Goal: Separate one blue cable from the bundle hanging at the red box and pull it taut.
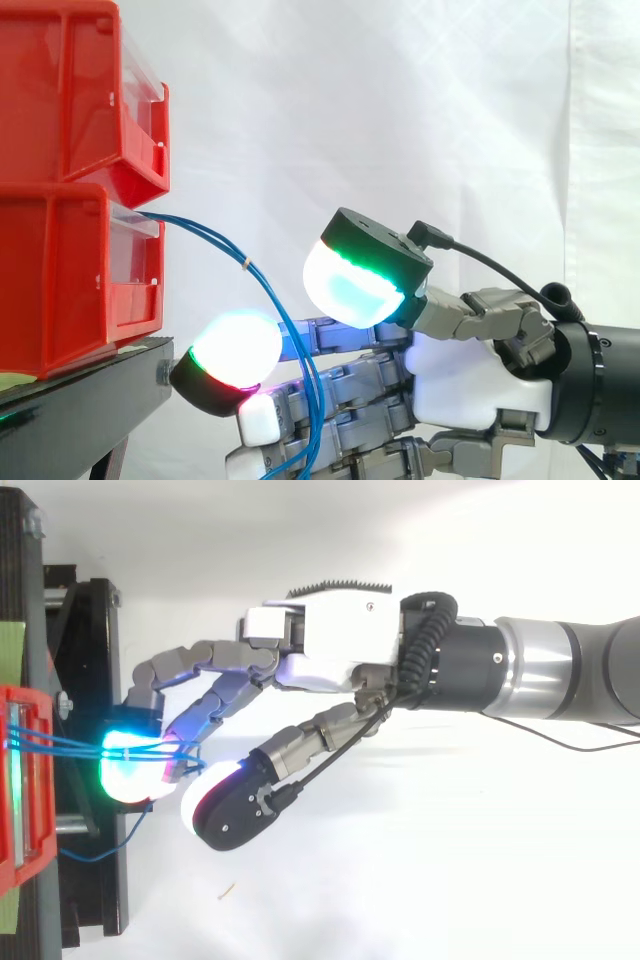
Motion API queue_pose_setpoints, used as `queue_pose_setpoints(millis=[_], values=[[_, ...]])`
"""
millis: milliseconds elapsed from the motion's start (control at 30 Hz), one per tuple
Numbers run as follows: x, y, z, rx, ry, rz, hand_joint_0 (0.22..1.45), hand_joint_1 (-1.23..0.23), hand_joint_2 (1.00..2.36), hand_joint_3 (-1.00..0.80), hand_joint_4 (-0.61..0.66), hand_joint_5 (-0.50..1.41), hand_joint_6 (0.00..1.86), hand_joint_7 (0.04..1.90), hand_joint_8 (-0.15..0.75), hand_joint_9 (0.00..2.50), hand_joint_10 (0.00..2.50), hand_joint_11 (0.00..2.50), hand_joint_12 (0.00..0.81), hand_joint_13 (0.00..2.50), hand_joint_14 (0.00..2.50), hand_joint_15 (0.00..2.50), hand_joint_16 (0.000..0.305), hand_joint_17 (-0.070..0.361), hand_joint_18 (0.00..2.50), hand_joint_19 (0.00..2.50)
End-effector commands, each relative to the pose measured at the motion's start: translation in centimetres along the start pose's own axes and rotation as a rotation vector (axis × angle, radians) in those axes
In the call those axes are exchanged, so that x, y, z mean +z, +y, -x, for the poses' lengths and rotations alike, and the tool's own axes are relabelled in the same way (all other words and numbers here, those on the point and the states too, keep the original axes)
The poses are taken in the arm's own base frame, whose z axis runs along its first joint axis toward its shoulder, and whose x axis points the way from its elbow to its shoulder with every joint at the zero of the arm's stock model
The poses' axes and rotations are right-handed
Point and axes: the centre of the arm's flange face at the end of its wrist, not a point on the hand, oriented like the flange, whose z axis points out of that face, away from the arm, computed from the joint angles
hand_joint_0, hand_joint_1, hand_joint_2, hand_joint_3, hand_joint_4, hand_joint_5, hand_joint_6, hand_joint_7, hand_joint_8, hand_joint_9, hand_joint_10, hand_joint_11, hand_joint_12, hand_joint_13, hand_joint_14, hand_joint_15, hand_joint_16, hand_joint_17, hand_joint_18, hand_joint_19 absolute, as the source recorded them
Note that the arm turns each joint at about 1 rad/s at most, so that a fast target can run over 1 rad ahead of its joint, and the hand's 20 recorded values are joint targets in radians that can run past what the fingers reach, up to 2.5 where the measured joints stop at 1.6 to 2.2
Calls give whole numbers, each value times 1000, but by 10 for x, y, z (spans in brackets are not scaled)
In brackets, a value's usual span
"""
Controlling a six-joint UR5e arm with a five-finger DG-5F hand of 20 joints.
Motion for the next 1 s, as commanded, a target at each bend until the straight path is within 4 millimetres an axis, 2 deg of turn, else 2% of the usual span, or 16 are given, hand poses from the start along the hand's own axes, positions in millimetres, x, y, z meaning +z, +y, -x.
queue_pose_setpoints(millis=[0,267,833,967], values=[[1,2,4,4,-4,8,669,-673,1006,-427,284,-146,502,1225,311,749,15,481,311,749,12,315,32,71,604,214],[-1,2,13,5,-16,3,671,-670,1006,-413,262,-140,503,1356,314,751,15,488,317,763,12,325,32,72,613,217],[-1,6,17,2,-21,7,659,-660,1005,-433,259,-150,561,1294,319,766,17,498,317,776,12,333,32,72,624,230],[1,23,19,-17,-24,29,662,-657,1005,-427,258,-151,583,1271,318,774,17,507,317,781,13,342,32,72,626,230]])
